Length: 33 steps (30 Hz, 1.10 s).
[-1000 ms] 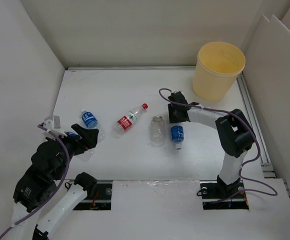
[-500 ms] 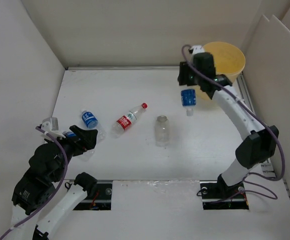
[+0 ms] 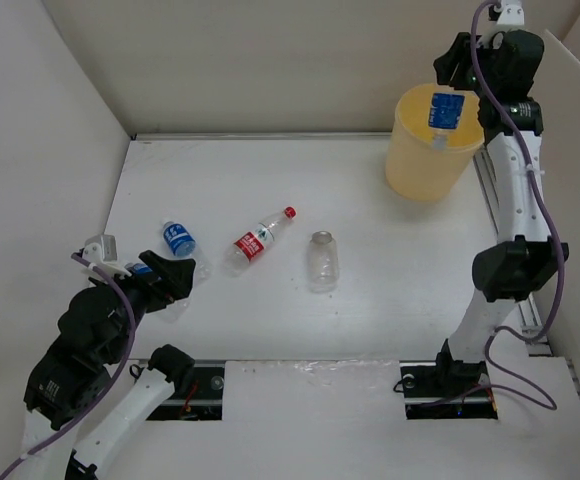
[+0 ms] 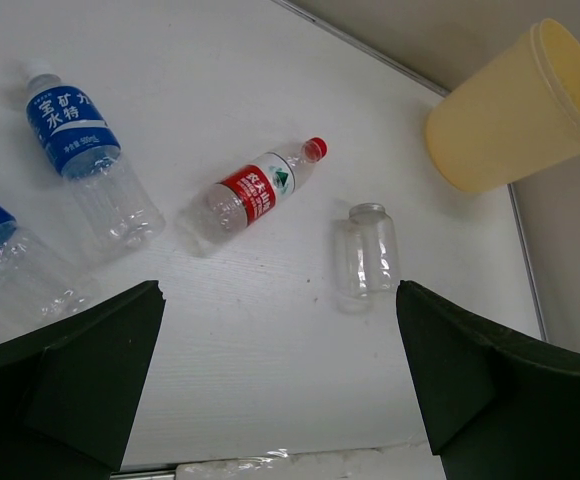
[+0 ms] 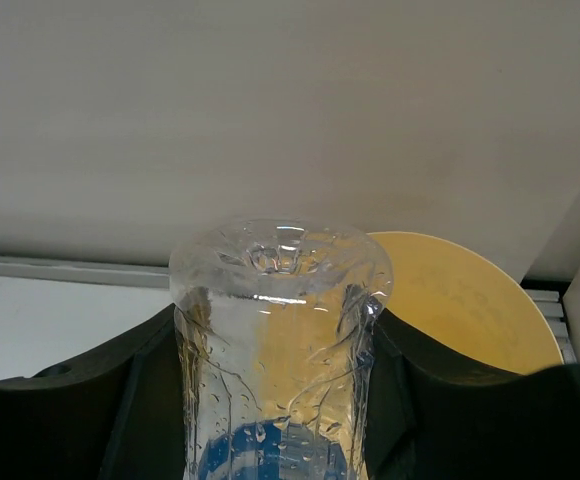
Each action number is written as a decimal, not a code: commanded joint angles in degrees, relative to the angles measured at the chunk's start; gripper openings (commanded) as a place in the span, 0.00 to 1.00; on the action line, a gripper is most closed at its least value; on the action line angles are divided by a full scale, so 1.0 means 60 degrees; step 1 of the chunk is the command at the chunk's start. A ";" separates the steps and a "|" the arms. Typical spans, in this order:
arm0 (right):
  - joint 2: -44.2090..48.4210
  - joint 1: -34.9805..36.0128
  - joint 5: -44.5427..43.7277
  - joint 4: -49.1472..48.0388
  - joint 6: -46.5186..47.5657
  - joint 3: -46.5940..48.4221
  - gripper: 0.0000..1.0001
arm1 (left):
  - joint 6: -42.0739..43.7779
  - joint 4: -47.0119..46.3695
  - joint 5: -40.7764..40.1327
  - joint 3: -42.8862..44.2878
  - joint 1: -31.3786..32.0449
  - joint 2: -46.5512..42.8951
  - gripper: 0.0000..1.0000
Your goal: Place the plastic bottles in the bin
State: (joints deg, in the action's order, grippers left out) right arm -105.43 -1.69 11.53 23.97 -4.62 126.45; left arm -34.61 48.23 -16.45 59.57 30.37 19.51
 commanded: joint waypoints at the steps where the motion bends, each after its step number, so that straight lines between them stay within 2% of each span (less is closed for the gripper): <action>1: -0.0577 -0.0243 -0.0178 -0.1369 -0.0561 0.0119 0.00 | 0.0040 -0.0347 0.0075 -0.0143 0.0021 0.0015 1.00; 8: -0.1075 -0.0698 -0.0589 -0.3858 -0.1777 -0.0451 0.00 | 0.0129 -0.0435 0.0427 -0.0318 0.0021 0.0103 1.00; 14: -0.1822 -0.0903 -0.0589 -0.4314 -0.2113 0.0384 0.00 | 0.0216 -0.0435 0.0528 -0.0319 0.0021 0.0600 1.00; 17: -0.2086 -0.1211 -0.0034 -0.4609 -0.2684 0.0604 0.00 | 0.0217 -0.0523 0.0616 -0.0319 0.0021 0.0733 1.00; 18: -0.2276 -0.1313 0.0302 -0.4827 -0.3339 0.0604 0.00 | 0.0304 -0.0523 0.0617 -0.0319 0.0021 0.0878 1.00; 19: -0.2408 -0.1401 0.1204 -0.5453 -0.3737 0.0604 0.00 | 0.0305 -0.0523 0.0617 -0.0319 0.0021 0.0996 1.00; 21: -0.2730 -0.1519 0.2001 -0.6130 -0.5022 0.0604 0.00 | 0.0305 -0.0523 0.0617 -0.0319 0.0021 0.1113 1.00; 22: -0.2732 -0.1519 0.2251 -0.6974 -0.5204 0.0517 0.00 | 0.0305 -0.0523 0.0704 -0.0319 -0.0066 0.1114 1.00; 24: -0.2165 -0.1519 0.1715 -0.7362 -0.4786 -0.0257 0.00 | 0.0392 -0.0610 0.0705 -0.0319 -0.0168 0.1217 1.00; 26: -0.1810 -0.1432 0.0459 -0.7191 -0.3805 -0.0524 0.00 | 0.0392 -0.0611 0.0793 -0.0319 -0.0169 0.1217 1.00; 28: -0.2055 -0.1432 0.0246 -0.6663 -0.2635 0.0103 0.00 | 0.0392 -0.0611 0.0793 -0.0319 -0.0169 0.1099 1.00; 30: -0.2262 -0.1344 0.0145 -0.6325 -0.2263 0.0646 0.00 | 0.0392 -0.0611 0.0793 -0.0319 -0.0169 0.0865 1.00; 33: -0.2263 -0.1257 -0.0395 -0.5990 -0.1473 0.0648 0.00 | 0.0392 -0.0611 0.0793 -0.0319 -0.0169 0.0762 1.00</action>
State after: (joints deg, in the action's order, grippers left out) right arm -120.62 -10.24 13.13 -10.68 -20.21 126.96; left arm -33.08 46.76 -12.19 57.71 29.52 24.82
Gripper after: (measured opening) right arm 0.593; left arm 0.997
